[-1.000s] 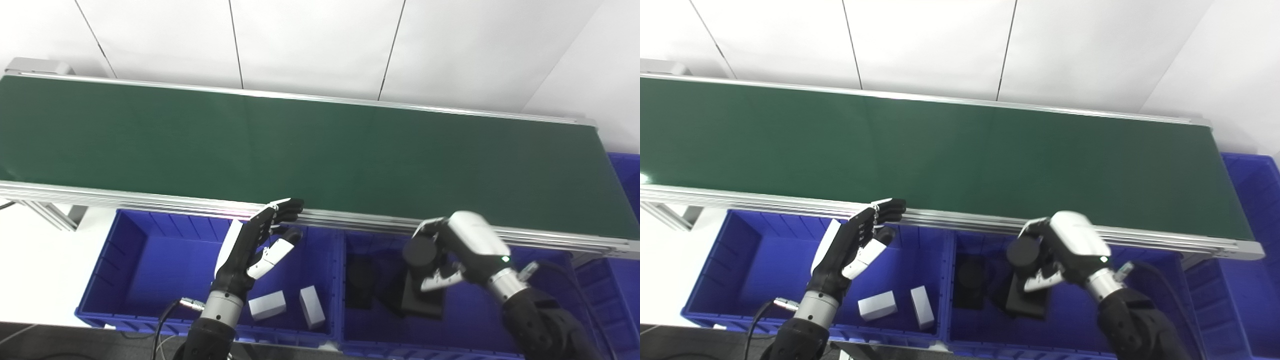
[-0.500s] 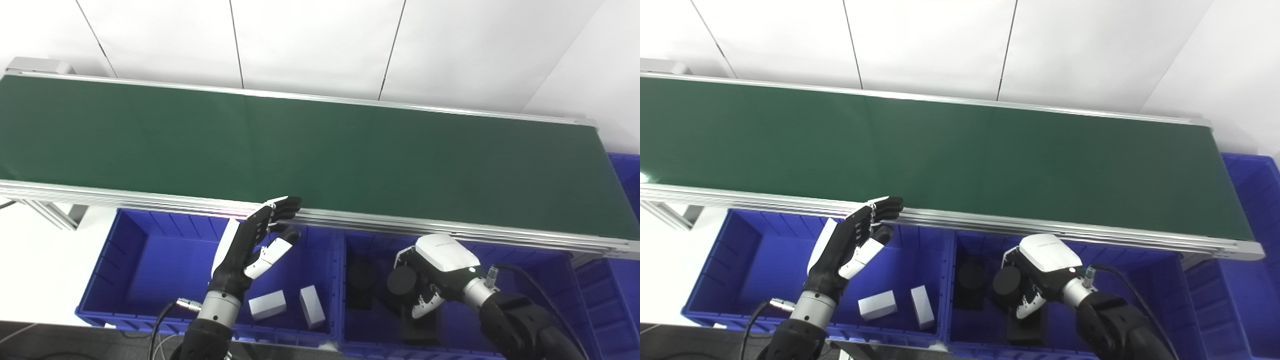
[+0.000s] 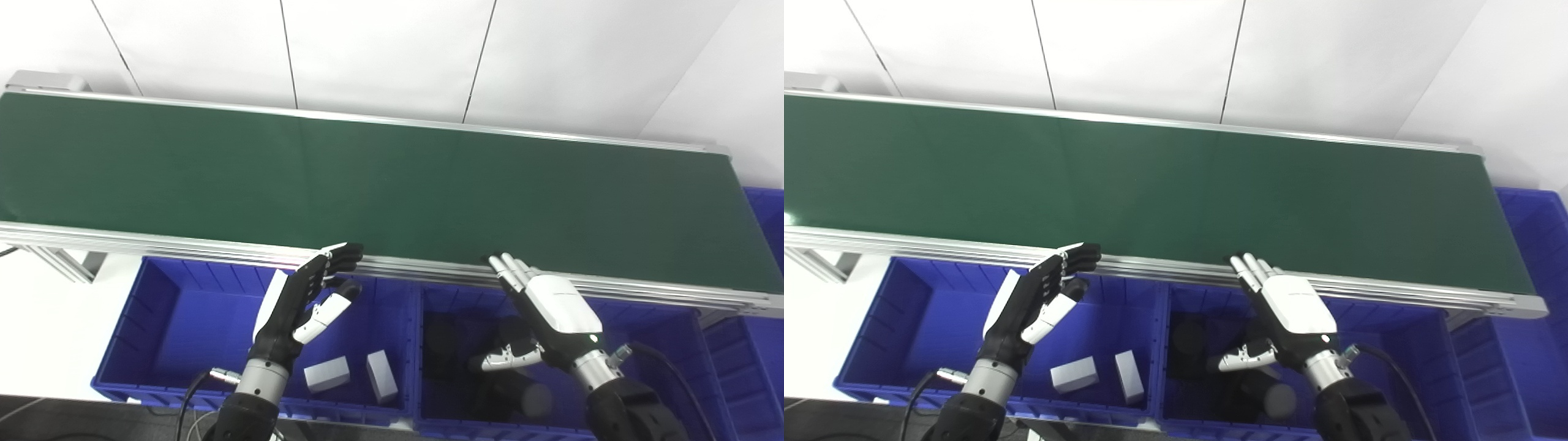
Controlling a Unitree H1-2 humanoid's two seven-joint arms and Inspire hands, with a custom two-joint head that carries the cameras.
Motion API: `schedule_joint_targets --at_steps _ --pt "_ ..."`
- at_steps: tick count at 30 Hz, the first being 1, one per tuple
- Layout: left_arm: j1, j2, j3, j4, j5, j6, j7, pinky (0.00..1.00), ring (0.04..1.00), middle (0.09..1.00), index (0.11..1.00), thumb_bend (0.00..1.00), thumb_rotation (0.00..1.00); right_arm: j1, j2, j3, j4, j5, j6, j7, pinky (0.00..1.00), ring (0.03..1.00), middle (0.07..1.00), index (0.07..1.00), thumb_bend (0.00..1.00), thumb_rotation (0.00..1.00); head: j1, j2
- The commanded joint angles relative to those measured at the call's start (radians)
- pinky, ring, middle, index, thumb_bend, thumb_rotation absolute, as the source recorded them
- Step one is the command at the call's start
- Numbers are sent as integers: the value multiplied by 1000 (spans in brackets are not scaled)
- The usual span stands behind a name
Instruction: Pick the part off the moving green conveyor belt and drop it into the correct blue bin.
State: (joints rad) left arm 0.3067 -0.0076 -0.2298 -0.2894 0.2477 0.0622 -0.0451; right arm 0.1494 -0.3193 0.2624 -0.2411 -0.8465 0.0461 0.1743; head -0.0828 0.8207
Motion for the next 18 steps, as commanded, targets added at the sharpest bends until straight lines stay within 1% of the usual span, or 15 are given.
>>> schedule_joint_targets --at_steps 1,3,5,7,9,11,12,13,14,15,16,18 --pt "-4 9 3 -11 -9 -43 2 707 781 786 763 666 841 15 22 -16 -48 40 -32 -52 959 1000 1000 1000 899 494 -1 -2" --pt "-4 15 3 -8 -14 -50 -1 713 784 788 765 666 841 40 50 -28 -64 92 -36 -72 970 1000 1000 1000 890 524 -3 -5" --pt "-4 21 4 -2 -22 -59 -4 721 787 791 769 658 846 70 90 -41 -97 154 -10 -70 969 1000 1000 1000 897 526 -5 -7" --pt "-4 26 5 3 -32 -70 -5 724 789 792 769 664 836 100 134 -52 -125 210 16 -63 870 989 1000 1000 907 554 -4 -12" --pt "-4 32 3 5 -37 -75 -6 723 788 792 770 666 834 127 177 -57 -150 254 50 -47 847 984 1000 1000 916 576 -3 -18" --pt "-4 39 -1 5 -30 -78 -8 721 786 791 772 668 844 153 213 -54 -175 309 82 -25 869 996 1000 1000 904 584 -3 -25" --pt "-4 42 -2 7 -28 -82 -9 717 785 792 774 666 851 162 227 -51 -181 327 92 -19 885 999 1000 1000 902 593 -5 -35" --pt "-4 45 -3 9 -27 -85 -10 715 785 792 776 665 855 168 234 -49 -185 336 99 -16 887 1000 1000 1000 903 606 -5 -35" --pt "-4 48 -4 15 -30 -95 -12 715 785 792 776 665 856 176 248 -46 -183 346 100 -20 887 1000 1000 1000 903 608 -4 -45" --pt "-4 51 -4 20 -32 -103 -14 711 787 796 781 659 854 181 257 -44 -181 353 100 -24 871 993 1000 1000 908 642 -4 -45" --pt "-3 53 -4 28 -38 -111 -17 710 788 798 782 657 853 189 271 -43 -173 382 90 -28 865 991 1000 1000 910 654 -3 -63" --pt "-1 56 -5 41 -46 -123 -22 720 800 811 795 680 848 202 288 -44 -161 442 75 -29 892 991 1000 1000 891 675 -3 -72"
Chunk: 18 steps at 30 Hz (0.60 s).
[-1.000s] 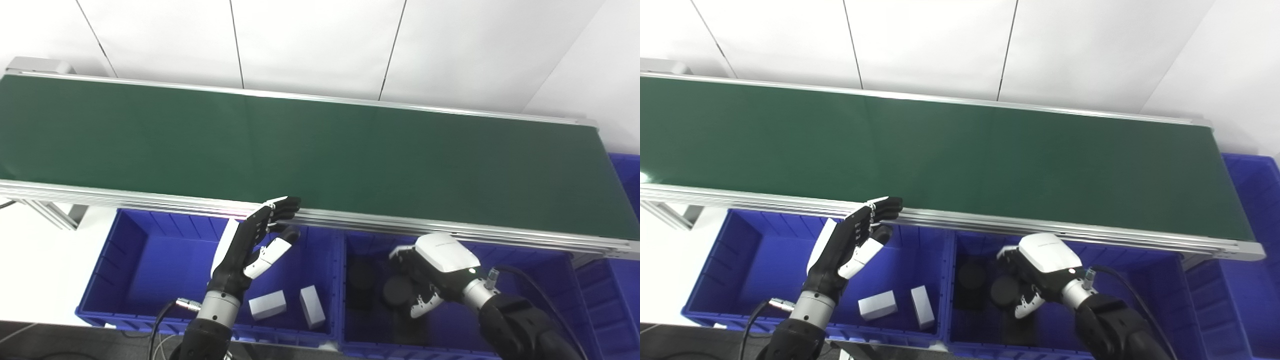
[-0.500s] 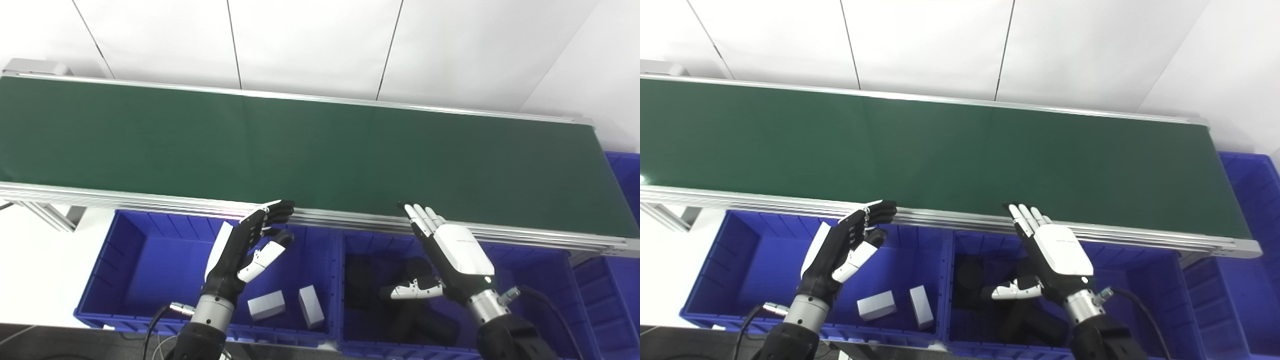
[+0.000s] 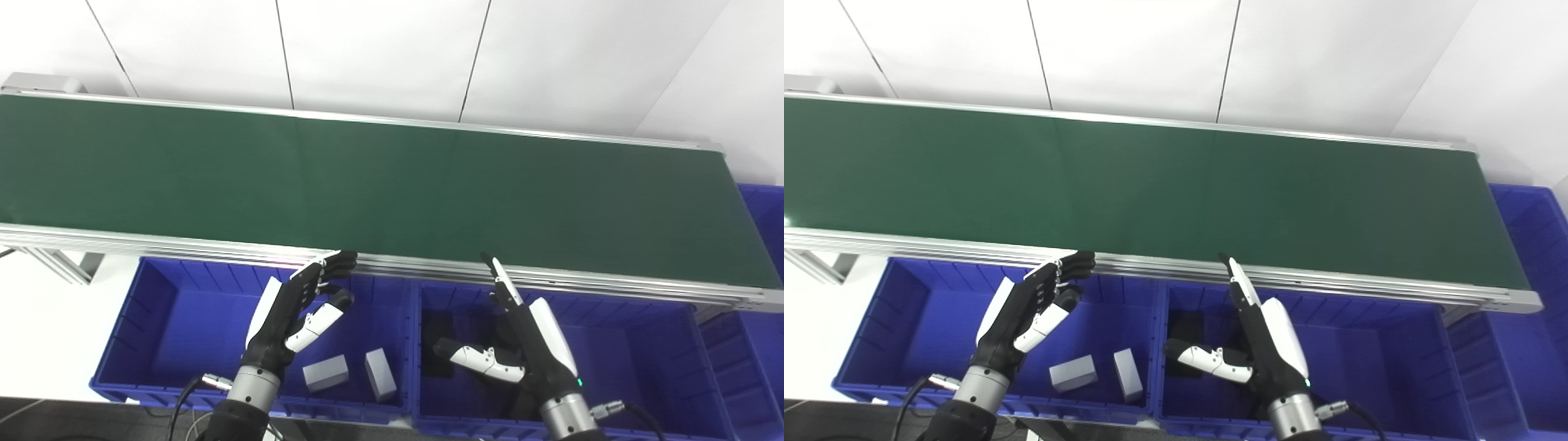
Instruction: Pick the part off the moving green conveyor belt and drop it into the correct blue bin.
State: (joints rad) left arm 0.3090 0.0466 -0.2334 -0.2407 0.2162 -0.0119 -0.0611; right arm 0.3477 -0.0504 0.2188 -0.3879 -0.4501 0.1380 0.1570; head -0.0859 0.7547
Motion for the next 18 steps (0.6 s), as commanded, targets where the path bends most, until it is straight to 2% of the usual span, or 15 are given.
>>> schedule_joint_targets --at_steps 1,6,12,16,18 --pt "-3 5 -3 -1 -15 -54 -8 724 804 817 801 693 845 9 26 -1 -8 81 -24 -10 914 997 1000 1000 886 678 2 -20" --pt "-8 19 -8 36 -20 -86 -12 764 836 862 841 729 853 26 50 -6 15 201 -33 -14 972 998 1000 1000 912 677 18 -43" --pt "-12 21 -6 90 -40 -149 -17 786 861 885 852 736 843 21 44 -8 80 264 -112 -32 974 984 1000 1000 879 659 18 -72" --pt "-12 23 -4 117 -51 -190 -20 793 871 891 862 740 827 18 44 -15 121 318 -158 -34 988 987 995 1000 886 607 14 -94" --pt "-12 23 -4 133 -56 -212 -22 797 874 893 865 736 820 18 40 -15 137 321 -185 -39 983 986 992 1000 887 611 13 -100"
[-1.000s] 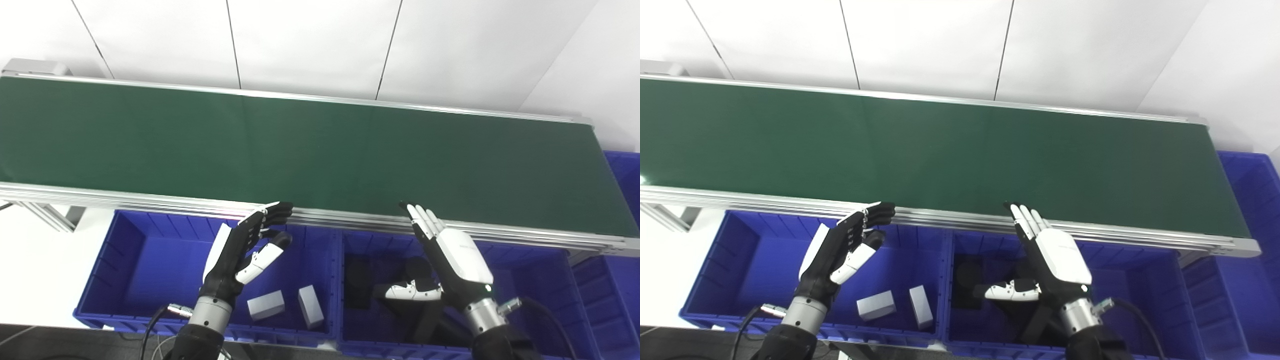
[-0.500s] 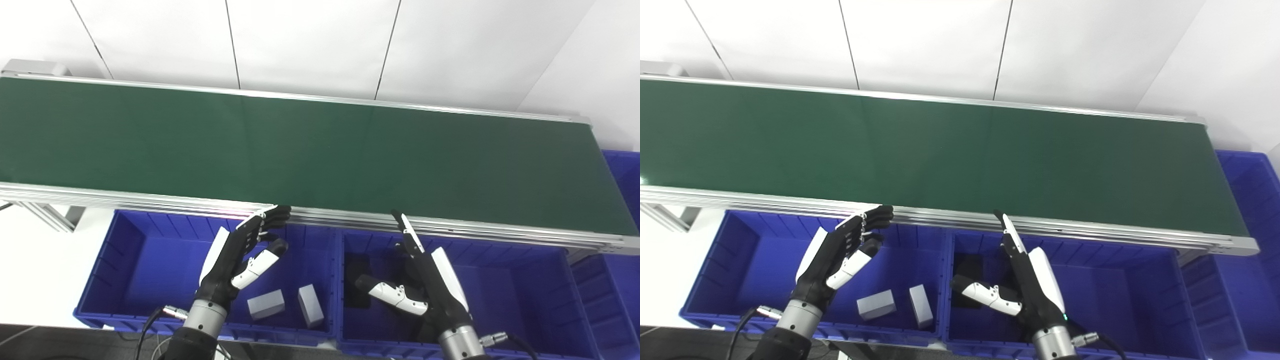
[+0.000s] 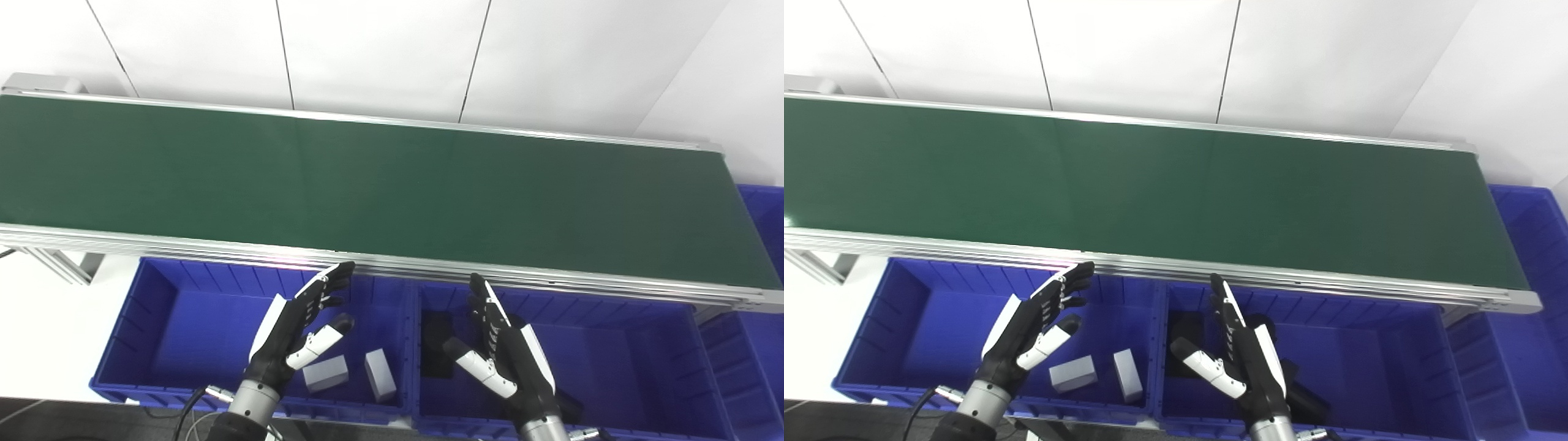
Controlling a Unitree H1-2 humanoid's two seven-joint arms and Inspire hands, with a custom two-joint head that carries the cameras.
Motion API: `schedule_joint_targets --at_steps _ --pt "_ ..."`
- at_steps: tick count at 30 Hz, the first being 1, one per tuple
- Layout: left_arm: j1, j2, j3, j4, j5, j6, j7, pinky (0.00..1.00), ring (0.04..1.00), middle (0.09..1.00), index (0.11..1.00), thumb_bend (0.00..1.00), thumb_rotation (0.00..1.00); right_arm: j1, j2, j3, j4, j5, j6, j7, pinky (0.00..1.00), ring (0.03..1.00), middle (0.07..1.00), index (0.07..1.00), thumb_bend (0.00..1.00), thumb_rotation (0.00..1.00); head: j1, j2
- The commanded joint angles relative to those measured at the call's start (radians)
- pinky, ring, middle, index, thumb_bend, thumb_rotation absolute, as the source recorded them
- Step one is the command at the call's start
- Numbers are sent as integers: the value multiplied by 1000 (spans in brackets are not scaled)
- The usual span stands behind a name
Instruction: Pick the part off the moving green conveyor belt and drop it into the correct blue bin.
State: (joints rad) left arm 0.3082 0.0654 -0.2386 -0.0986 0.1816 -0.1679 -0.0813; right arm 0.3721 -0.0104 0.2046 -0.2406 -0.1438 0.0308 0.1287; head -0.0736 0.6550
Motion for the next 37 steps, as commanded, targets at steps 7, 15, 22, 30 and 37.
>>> schedule_joint_targets --at_steps 7,15,22,30,37 --pt "-17 3 -5 55 -41 -127 -15 834 902 919 894 752 784 -5 -1 -18 40 22 -177 -45 960 956 970 1000 860 649 -40 -36" --pt "-8 -19 -3 93 -29 -182 4 831 901 911 889 786 749 -3 1 -52 61 41 -215 -75 954 941 953 1000 850 701 -43 -86" --pt "-16 -28 -3 125 -30 -215 6 835 900 915 897 775 720 -15 -16 -66 90 28 -256 -88 938 934 944 1000 841 709 -82 -113" --pt "-32 -53 -2 167 -2 -238 31 818 904 918 897 783 725 -27 -27 -87 112 74 -270 -79 928 927 931 978 872 652 -81 -146" --pt "-38 -61 -3 197 -4 -278 38 811 891 910 901 776 706 -38 -48 -84 148 72 -311 -68 923 925 938 978 840 631 -72 -175"
